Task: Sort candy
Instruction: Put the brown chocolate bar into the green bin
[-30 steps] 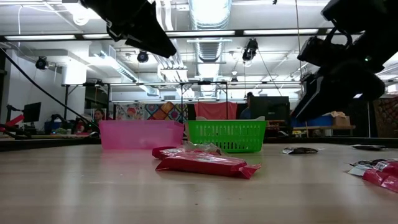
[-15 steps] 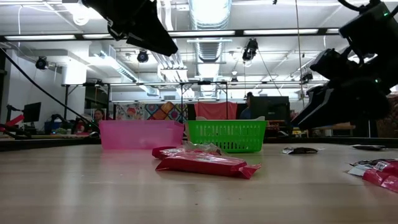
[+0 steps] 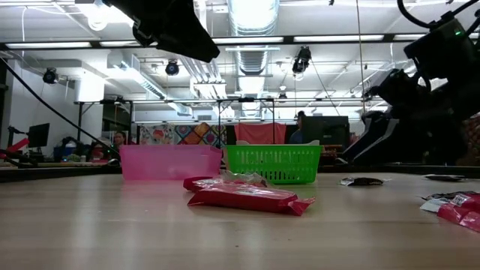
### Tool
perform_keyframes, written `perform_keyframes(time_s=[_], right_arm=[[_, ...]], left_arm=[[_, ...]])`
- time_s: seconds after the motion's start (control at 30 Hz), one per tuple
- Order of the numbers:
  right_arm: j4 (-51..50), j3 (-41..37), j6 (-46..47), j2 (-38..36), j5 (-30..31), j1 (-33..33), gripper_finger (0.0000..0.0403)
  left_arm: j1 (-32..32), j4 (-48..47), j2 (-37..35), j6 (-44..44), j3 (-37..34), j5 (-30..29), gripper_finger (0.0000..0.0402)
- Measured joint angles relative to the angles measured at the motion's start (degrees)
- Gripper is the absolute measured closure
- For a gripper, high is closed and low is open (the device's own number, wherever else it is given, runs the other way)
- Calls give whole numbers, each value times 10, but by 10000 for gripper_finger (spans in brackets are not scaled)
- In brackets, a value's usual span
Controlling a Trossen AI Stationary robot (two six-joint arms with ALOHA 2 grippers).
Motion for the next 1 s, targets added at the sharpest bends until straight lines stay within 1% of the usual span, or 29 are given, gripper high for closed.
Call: perform_keyframes(time_s=[0.27, 0.4, 0.5, 0.73, 1.0], right_arm=[[88, -3, -21, 96, -23, 0, 192], [114, -4, -28, 130, -28, -2, 205], [126, -3, -26, 153, -56, -18, 220], [157, -1, -11, 191, -149, -80, 273], [153, 6, -13, 223, -217, -112, 366]], left_arm=[[0, 6, 0, 0, 0, 0, 254], [0, 17, 0, 0, 0, 0, 254], [0, 21, 0, 0, 0, 0, 254], [0, 31, 0, 0, 0, 0, 254], [0, 35, 0, 0, 0, 0, 254]])
